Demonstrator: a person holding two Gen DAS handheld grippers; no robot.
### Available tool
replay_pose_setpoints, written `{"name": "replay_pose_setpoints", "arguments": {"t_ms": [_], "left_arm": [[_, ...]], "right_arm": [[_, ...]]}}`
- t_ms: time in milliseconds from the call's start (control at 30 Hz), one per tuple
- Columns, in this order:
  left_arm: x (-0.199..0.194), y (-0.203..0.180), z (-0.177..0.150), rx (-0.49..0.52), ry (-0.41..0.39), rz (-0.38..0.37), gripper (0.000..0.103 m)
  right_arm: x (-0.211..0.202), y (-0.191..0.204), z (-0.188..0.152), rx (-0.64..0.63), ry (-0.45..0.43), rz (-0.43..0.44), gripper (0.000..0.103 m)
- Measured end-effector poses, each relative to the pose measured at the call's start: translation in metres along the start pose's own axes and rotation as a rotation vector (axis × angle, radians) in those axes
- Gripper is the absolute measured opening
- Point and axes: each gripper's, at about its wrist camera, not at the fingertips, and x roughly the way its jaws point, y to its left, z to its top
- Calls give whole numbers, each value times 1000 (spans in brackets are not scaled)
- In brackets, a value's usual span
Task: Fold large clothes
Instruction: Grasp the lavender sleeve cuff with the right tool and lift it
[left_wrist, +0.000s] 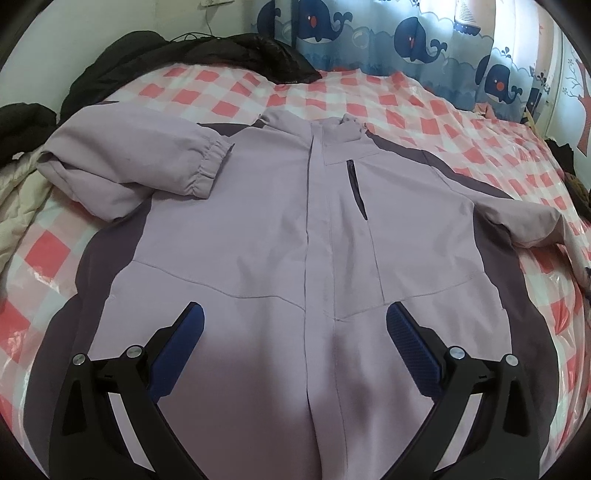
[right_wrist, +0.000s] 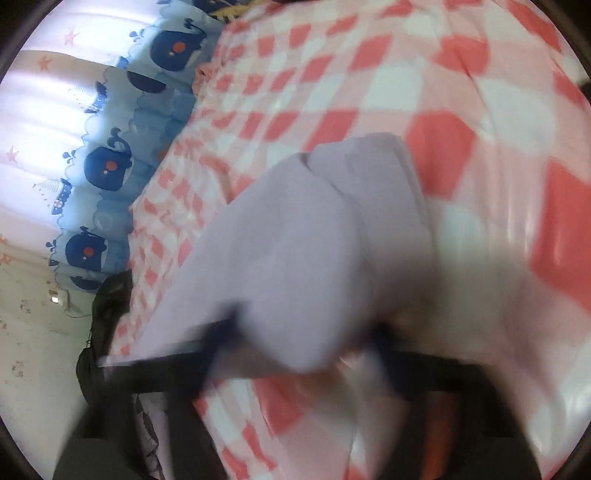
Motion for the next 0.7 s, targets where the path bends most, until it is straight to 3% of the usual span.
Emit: {"name": "replay_pose_setpoints", "arguments": {"t_ms": [100,267,400,467,567,633,700], "left_arm": [[1,2,1,-5,6,-23,95],[-3,1,7,-33,-11,-95,95],[-7,1,13,-124,-2,-188,95],[-7,-3,11,-156,-7,-225,95],[5,-15,3,-141,11,-244,95],[21,-26,-7,-106,69,-240,95],[33,-30,-15,-95,121,-248,95]], "right_arm": [[5,32,27,-74,-51,2,15],[-53,155,87,-383,-242,117,12],[-80,211,126,-502,-350,158,12],[-71,200,153,-462,-374,124,12],[-38,142,179,-352,-368,-2,12],[-5,91,190,-236,-289,-86,14],[20,15,186,-50,-163,-176,23]]}}
